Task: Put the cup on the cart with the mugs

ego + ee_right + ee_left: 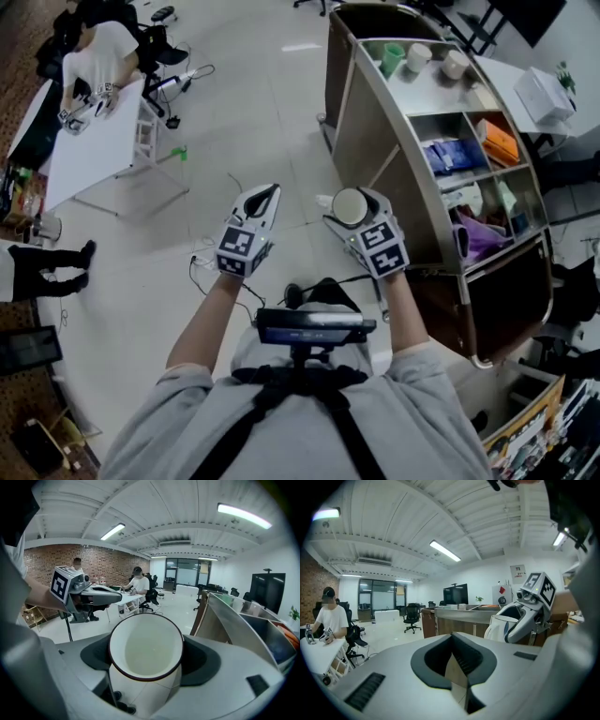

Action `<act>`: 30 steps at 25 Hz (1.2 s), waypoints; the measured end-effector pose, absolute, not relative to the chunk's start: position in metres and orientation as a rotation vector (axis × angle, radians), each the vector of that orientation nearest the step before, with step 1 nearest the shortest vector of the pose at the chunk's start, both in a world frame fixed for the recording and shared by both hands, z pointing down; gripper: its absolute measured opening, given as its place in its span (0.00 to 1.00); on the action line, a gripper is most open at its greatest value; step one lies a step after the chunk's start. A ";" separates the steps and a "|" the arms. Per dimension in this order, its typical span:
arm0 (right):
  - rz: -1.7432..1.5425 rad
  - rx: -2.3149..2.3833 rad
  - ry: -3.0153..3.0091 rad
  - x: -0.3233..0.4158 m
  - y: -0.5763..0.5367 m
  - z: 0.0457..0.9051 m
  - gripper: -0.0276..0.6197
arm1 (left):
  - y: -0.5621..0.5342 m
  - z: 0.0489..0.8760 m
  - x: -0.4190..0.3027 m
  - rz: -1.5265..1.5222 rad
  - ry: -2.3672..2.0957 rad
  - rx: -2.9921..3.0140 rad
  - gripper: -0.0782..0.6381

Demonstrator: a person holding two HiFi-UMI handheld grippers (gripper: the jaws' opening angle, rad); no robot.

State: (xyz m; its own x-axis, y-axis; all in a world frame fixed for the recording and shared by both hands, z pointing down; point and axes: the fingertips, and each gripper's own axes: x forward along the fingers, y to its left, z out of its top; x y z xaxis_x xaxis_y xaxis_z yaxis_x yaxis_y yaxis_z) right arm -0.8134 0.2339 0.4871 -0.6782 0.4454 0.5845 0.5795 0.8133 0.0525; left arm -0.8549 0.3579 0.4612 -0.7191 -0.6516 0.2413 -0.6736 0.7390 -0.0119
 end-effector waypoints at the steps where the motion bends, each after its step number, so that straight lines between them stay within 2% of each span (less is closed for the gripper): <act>1: -0.315 -0.752 -2.430 -0.822 0.234 0.485 0.68 | 0.358 0.461 -0.862 0.140 -2.715 1.055 0.11; 17: -0.388 -0.837 -2.445 -0.984 0.197 0.429 0.68 | 0.309 0.428 -1.020 0.144 -2.786 1.003 0.11; 30: -0.395 -0.751 -2.508 -1.081 0.131 0.368 0.68 | 0.228 0.368 -1.104 0.181 -2.801 1.179 0.11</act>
State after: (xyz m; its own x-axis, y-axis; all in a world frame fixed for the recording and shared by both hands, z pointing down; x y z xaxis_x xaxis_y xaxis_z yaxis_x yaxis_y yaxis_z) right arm -1.0814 0.1307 0.3678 -0.7289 0.4348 0.5288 0.5763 0.8067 0.1310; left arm -1.1042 0.2276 0.3682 -0.6959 -0.7053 0.1353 -0.7168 0.6936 -0.0718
